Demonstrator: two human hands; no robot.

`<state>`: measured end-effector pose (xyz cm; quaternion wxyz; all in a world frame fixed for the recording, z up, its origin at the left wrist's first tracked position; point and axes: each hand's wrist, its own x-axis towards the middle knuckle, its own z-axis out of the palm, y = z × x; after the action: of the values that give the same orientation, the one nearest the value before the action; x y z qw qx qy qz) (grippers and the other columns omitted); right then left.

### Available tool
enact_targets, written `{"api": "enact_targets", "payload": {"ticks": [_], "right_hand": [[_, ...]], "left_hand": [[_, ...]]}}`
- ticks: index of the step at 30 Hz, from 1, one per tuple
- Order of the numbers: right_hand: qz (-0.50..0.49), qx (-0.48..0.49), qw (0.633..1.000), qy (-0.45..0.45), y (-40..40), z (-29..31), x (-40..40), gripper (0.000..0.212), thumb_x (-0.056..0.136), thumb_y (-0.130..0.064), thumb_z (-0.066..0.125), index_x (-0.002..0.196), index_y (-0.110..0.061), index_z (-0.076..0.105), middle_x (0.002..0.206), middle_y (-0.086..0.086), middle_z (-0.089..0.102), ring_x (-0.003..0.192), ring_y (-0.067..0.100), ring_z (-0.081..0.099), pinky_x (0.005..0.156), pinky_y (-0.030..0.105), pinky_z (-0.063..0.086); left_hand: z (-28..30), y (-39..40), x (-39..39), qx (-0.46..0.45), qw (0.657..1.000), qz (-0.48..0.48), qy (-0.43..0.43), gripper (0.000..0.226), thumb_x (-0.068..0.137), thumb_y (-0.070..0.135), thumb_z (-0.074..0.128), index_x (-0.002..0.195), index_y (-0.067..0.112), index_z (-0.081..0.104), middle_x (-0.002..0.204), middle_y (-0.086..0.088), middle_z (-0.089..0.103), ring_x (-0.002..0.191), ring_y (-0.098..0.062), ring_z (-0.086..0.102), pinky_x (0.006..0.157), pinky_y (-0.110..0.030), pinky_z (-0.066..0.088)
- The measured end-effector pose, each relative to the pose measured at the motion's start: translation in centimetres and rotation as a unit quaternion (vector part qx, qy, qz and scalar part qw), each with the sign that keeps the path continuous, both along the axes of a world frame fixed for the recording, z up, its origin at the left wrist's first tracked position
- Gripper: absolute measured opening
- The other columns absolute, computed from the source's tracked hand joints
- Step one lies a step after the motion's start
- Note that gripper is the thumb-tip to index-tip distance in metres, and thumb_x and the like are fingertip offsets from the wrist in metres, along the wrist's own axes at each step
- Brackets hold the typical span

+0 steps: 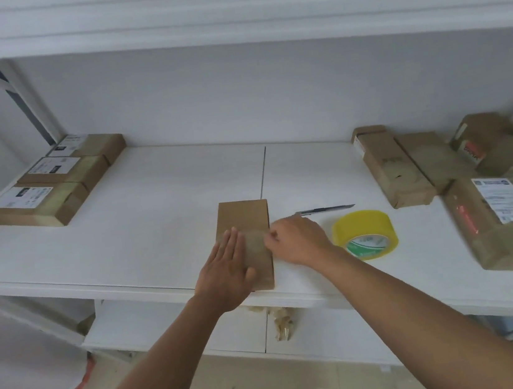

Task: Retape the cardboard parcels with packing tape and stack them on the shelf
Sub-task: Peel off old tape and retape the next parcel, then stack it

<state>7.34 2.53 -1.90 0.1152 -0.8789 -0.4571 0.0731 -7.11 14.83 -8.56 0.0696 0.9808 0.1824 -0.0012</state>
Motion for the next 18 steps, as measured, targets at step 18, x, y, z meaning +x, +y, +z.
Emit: {"api": "enact_targets", "payload": {"ticks": [18], "right_hand": [[-0.168,0.033,0.972,0.16,-12.7,0.3,12.6,0.048,0.087,-0.056,0.05,0.06,-0.017,0.042,0.067,0.003,0.05,0.071,0.026,0.052,0.052,0.03,0.03]], "left_hand": [[1.7,-6.3,5.0,-0.09,0.943,0.294,-0.128,0.076,0.089,0.023,0.054,0.15,-0.005,0.019,0.149,-0.022,0.039,0.146,-0.032,0.027,0.123,-0.041,0.017]]}}
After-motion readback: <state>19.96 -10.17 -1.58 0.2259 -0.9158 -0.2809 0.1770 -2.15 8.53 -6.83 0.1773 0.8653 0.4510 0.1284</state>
